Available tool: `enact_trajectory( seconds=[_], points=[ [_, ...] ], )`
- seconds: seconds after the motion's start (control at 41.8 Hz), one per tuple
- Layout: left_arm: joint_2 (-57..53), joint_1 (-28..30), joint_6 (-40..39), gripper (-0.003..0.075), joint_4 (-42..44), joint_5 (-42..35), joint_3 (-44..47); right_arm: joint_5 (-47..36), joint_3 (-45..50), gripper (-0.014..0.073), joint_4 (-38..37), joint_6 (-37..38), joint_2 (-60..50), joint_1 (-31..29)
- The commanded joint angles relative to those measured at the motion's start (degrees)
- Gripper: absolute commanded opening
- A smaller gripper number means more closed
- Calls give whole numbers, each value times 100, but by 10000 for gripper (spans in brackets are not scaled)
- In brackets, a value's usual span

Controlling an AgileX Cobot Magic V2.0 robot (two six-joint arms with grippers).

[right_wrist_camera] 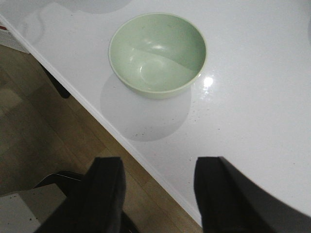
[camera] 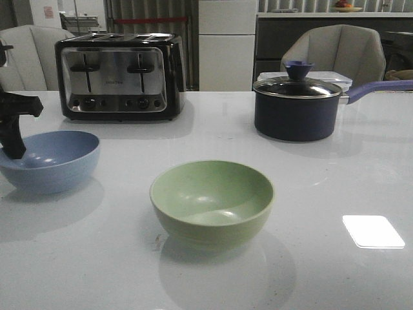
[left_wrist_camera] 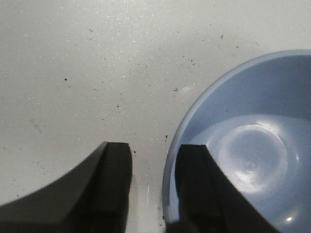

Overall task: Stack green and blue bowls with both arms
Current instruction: 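Lower the left gripper onto the rim of the light blue bowl and grasp, then lift the blue bowl with the left gripper and lower it into the green bowl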

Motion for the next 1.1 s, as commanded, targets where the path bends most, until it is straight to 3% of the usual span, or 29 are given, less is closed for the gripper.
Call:
enact_trajectory(
  seconds=[0.0,0.191,0.311,0.551,0.814,1.077],
  points=[
    [-258,-38,-37,186,-87,-73,-166,-350,-143,447,51,-54,-23,1],
    [-258,-38,-37,92,-87,50,-166,-350,-143,447,51,-54,-23,1],
    [-388,-43,67,93,-208,284,-209,-350,-143,447,51,-54,-23,1],
    [-1215,-352,1157,93,-1145,909,-387,-350,-143,447,51,-54,-23,1],
    [-1992,-1511,1178,93,-1153,1256,-392,-350,-143,447,51,-54,-23,1],
    [-1713,-2707,1167,93,-1096,1383,-900,-345,-143,447,51,-54,-23,1]
  ],
)
